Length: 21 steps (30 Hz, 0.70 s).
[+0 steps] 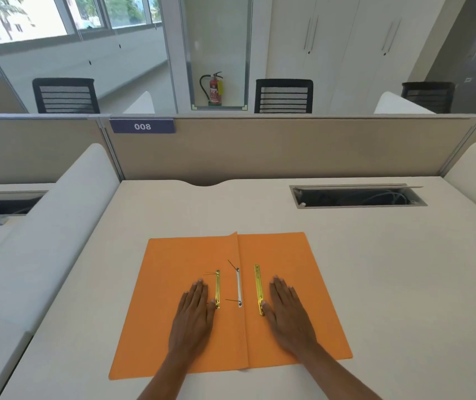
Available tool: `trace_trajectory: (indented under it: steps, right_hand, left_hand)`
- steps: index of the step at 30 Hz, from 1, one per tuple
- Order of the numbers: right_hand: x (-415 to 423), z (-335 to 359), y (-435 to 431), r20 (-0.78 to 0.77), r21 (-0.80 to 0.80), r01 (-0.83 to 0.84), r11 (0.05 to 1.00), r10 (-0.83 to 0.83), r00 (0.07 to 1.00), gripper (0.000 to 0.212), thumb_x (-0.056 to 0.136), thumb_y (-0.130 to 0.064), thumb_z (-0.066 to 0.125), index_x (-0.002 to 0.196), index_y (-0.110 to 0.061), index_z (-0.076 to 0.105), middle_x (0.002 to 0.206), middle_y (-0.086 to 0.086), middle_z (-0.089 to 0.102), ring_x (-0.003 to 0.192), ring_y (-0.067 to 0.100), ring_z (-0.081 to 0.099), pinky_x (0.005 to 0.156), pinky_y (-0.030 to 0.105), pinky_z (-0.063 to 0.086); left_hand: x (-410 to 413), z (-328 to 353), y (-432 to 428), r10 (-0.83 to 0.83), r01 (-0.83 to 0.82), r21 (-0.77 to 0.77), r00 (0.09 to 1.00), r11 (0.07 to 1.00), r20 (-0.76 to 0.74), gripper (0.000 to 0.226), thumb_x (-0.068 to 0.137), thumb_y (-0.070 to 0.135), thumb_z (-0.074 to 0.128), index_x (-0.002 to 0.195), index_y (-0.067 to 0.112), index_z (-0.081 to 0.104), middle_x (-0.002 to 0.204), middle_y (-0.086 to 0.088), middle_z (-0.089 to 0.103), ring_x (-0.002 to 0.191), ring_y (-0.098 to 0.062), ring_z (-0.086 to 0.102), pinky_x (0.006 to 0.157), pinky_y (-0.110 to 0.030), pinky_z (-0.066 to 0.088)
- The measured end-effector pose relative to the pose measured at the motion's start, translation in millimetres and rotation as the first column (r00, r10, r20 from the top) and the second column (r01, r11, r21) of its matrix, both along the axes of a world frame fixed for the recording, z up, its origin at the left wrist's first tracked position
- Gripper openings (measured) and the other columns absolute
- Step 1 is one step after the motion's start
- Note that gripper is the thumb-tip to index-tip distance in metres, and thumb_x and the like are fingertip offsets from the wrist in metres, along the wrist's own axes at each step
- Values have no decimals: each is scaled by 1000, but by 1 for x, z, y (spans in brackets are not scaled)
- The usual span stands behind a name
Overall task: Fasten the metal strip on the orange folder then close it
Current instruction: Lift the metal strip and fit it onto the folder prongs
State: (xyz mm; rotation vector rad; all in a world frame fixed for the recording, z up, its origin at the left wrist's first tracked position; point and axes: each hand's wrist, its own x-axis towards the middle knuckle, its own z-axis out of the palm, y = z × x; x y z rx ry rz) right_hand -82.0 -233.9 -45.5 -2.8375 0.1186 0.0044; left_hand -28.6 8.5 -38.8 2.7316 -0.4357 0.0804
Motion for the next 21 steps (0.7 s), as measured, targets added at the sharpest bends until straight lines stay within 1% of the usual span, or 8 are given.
trace_trajectory:
  steps: [4,7,11,13,16,18,20,21]
  right_hand:
    - [-1,-2,0,-5,-17,-2,1000,1,1000,69,98,-55,8,154,-16,-1,164,-4,-6,149,8,-12,123,31,-4]
    - [-1,0,1,-4,-10,-4,1000,4,1000,68,99,-54,9,154,-17,-2,164,-5,-7,148,7,-13,123,31,-5]
    - [-2,0,1,-14,9,0,1000,0,1000,65,100,-53,13,149,-19,-11,163,-7,-9,148,6,-14,123,31,-5]
    - [-1,0,1,-16,20,3,1000,-3,1000,65,100,-54,13,149,-20,-12,163,-8,-9,147,4,-16,122,30,-6]
    - [1,2,1,-18,20,15,1000,-15,1000,66,100,-54,13,153,-19,-2,164,-8,-6,146,2,-17,122,29,-7]
    - [1,4,2,-14,41,21,999,-21,1000,65,101,-53,16,155,-18,6,164,-7,-1,147,3,-12,122,29,-6]
    - [4,11,4,13,73,47,996,-48,999,61,101,-51,23,153,-17,24,163,-2,14,150,11,5,123,30,3]
    - [6,16,4,42,72,67,995,-70,997,57,101,-49,29,147,-16,38,160,3,26,148,17,19,122,33,14]
  left_hand:
    - [1,0,0,-2,2,-10,1000,1000,-5,54,102,39,27,150,14,23,159,1,20,147,-11,13,120,-29,7]
    - [1,0,0,-8,8,-8,1000,1000,-7,54,102,39,27,150,14,23,159,2,19,147,-11,12,120,-29,6]
    - [-1,0,2,-10,10,-25,1000,1000,-11,54,102,40,27,150,15,21,159,3,17,147,-10,10,120,-28,5]
    - [-1,-1,3,-17,16,-44,1000,999,-18,55,102,40,26,151,16,19,160,5,14,147,-8,6,120,-27,3]
    - [2,-1,3,-17,13,-86,999,996,-37,54,102,40,27,151,17,19,159,7,14,146,-6,6,120,-26,2]
    - [3,0,4,-15,11,-107,999,994,-32,52,102,38,30,150,17,24,159,6,18,146,-7,10,120,-29,4]
    - [5,1,4,-7,7,-105,1000,994,-5,49,102,36,31,147,16,32,157,5,25,145,-9,18,121,-33,7]
    - [7,2,4,-3,4,-101,1000,995,15,47,103,35,30,145,16,38,155,4,31,144,-10,23,121,-34,9]
